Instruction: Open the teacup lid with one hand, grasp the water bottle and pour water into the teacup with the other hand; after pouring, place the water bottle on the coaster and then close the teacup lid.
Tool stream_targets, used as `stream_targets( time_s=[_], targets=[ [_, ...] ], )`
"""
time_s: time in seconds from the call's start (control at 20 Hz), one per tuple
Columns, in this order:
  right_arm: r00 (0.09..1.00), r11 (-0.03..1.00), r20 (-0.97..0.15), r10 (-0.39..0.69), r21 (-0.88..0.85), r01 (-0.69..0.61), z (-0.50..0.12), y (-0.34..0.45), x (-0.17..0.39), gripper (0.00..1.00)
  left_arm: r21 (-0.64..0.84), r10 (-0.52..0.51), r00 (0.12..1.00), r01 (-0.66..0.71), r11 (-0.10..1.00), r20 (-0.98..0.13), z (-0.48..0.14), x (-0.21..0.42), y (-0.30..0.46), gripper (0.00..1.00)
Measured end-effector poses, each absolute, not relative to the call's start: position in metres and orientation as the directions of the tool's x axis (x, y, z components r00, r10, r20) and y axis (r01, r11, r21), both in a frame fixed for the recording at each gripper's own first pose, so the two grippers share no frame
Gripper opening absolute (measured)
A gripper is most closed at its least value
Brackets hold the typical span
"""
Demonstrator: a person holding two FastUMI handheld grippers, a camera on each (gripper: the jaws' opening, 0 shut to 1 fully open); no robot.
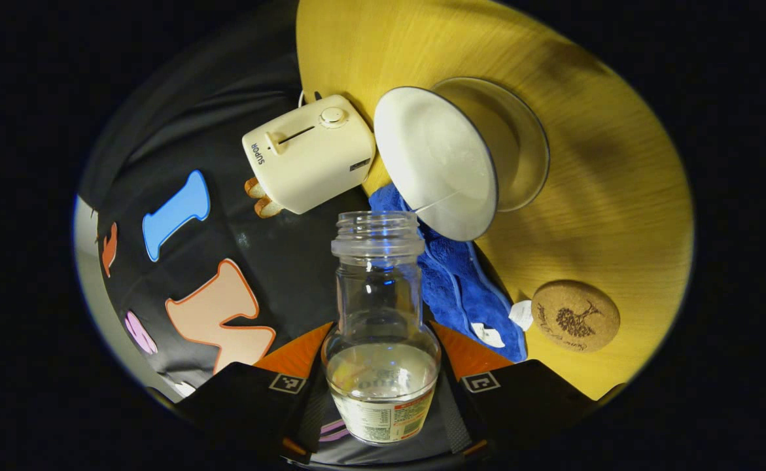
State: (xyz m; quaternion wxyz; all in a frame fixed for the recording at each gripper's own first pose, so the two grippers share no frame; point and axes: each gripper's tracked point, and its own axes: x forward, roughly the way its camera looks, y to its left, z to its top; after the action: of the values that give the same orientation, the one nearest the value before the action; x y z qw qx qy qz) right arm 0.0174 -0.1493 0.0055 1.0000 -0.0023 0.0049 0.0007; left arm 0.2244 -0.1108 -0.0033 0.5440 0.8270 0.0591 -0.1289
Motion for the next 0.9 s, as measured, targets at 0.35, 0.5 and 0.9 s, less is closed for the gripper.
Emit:
stream_targets(
  time_s=[0.35,0.5,0.9],
  targets=[
    [1.0,1.0,-0.009,0.002,-0.005,-0.002,0.004,-0.15,0.018,0.24,0.936,-0.188,0.955,0.268,0.227,-0.228,-0.002,0.217,-0.117,0.7],
    [1.0,1.0,-0.009,0.002,-0.005,-0.002,0.006,-0.15,0.018,0.24,0.743,-0.237,0.967,0.228,0.629,-0.096,0.02,0.214,-0.108,0.7],
    [1.0,1.0,-0.009,0.002,-0.005,-0.002,0.005,-0.15,0.018,0.24,-0.122,-0.139,0.99,0.137,0.983,-0.007,0.021,0.228,-0.09,0.7]
  ],
)
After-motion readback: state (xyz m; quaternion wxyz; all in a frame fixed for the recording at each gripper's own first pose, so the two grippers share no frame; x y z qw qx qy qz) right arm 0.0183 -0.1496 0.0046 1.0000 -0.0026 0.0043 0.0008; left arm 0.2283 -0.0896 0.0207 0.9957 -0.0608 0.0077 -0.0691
